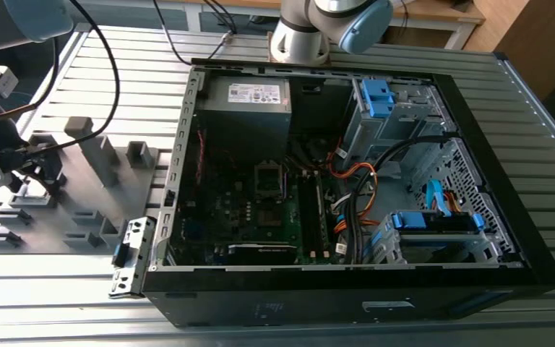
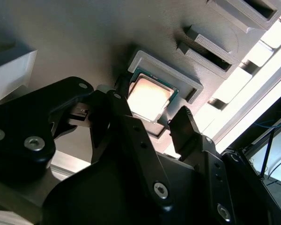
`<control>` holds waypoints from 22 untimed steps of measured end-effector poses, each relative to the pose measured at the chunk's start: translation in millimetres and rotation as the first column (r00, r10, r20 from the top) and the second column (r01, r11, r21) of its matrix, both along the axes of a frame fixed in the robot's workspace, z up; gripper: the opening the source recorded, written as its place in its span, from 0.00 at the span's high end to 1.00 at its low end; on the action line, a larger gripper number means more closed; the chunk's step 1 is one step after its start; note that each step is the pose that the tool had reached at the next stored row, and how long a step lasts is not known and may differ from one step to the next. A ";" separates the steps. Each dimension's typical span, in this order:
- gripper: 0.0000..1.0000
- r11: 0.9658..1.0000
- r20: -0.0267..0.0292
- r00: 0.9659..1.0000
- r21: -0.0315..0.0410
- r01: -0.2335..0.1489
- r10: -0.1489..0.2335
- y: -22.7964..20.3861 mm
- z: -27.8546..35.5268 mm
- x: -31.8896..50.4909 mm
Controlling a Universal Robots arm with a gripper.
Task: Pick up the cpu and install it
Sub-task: 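Pick up the cpu and move it towards the insertion slot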
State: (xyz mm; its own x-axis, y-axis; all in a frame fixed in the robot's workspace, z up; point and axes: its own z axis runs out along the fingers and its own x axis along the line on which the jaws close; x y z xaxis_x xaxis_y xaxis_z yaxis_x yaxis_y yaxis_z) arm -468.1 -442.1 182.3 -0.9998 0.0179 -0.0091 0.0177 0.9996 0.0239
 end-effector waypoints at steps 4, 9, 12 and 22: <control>0.39 1.000 0.000 1.000 0.000 0.000 0.000 0.0 0.1 0.5; 0.39 1.000 0.000 1.000 0.000 0.000 0.000 0.0 0.1 1.4; 0.39 1.000 0.000 1.000 0.000 0.000 0.000 0.0 0.1 1.7; 0.53 1.000 0.000 1.000 0.000 0.000 0.000 0.0 0.1 2.4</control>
